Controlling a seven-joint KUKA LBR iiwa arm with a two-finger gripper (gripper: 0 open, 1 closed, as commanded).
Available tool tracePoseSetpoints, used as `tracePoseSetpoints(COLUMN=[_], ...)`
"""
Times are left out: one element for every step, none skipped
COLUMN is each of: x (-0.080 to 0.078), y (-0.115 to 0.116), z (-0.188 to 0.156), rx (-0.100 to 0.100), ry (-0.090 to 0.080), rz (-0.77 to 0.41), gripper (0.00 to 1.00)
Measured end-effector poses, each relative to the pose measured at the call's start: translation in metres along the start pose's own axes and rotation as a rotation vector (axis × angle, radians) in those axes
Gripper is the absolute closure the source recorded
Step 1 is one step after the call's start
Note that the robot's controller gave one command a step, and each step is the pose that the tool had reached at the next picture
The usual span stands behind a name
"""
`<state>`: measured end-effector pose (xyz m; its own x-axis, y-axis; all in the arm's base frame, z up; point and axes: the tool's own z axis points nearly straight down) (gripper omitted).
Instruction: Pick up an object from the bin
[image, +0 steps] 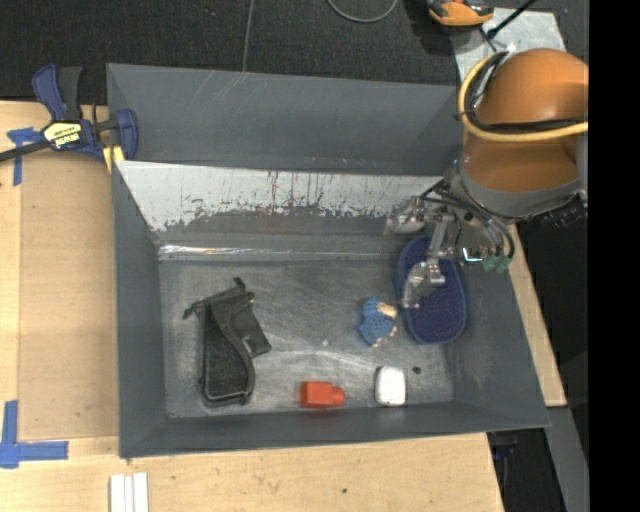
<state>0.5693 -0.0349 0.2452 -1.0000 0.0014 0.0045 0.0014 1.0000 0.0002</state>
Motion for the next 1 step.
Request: tracePoseSetpoints(x=[0.0060], y=[-0.0035], z=[0.1741], rx=[0.001], ry=[-0.013], rz=[-0.038], gripper=[0.00])
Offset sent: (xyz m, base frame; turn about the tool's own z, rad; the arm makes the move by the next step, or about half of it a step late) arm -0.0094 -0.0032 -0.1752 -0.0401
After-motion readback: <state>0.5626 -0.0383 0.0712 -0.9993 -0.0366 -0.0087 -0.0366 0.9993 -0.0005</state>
